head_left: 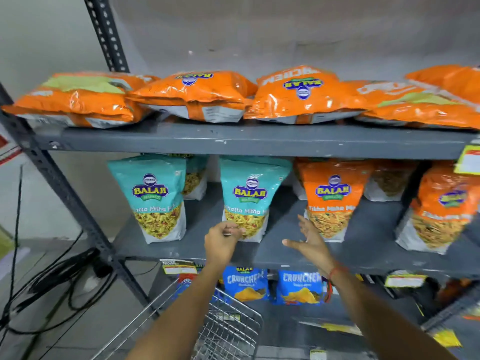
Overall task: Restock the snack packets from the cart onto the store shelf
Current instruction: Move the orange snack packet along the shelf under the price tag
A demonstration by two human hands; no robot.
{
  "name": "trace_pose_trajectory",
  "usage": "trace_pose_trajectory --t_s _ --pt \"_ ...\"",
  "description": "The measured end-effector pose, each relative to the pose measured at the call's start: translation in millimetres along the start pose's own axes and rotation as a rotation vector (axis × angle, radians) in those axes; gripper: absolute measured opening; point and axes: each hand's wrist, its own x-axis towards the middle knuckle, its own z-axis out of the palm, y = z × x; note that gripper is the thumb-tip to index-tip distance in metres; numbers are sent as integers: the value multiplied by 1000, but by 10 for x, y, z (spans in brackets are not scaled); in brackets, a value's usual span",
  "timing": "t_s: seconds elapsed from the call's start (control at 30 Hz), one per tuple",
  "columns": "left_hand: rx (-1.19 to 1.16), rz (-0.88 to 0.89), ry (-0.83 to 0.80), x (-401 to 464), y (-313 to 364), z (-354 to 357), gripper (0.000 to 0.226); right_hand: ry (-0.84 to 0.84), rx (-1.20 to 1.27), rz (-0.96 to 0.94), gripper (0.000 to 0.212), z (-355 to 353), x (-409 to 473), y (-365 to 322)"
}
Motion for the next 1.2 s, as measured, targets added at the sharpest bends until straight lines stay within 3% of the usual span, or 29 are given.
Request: trace_pose_trajectory --t_s 0.17,0.4,0.73,0.83,0.93,1.03,1.2 --pt "-60 55 -112 -107 252 384 18 91 26 -35 59 -441 -156 -56" --pt "-52 23 -200 -137 240 1019 23 182 55 88 64 -982 -65 215" --pt "-129 -248 -321 334 48 1896 91 -13 -8 211 81 -1266 895 694" --pt "-129 -240 -346 400 26 1994 86 -97 13 212 79 -1239 1082 791" --pt "-131 -226 -332 411 -25 2056 73 -173 -12 179 60 -1187 1146 864" --pt "-123 -215 -327 380 -23 2054 60 -153 9 160 52 -1170 1107 850" --pt "-86 -197 -350 253 109 1998 58 -130 12 156 55 -1163 1009 901"
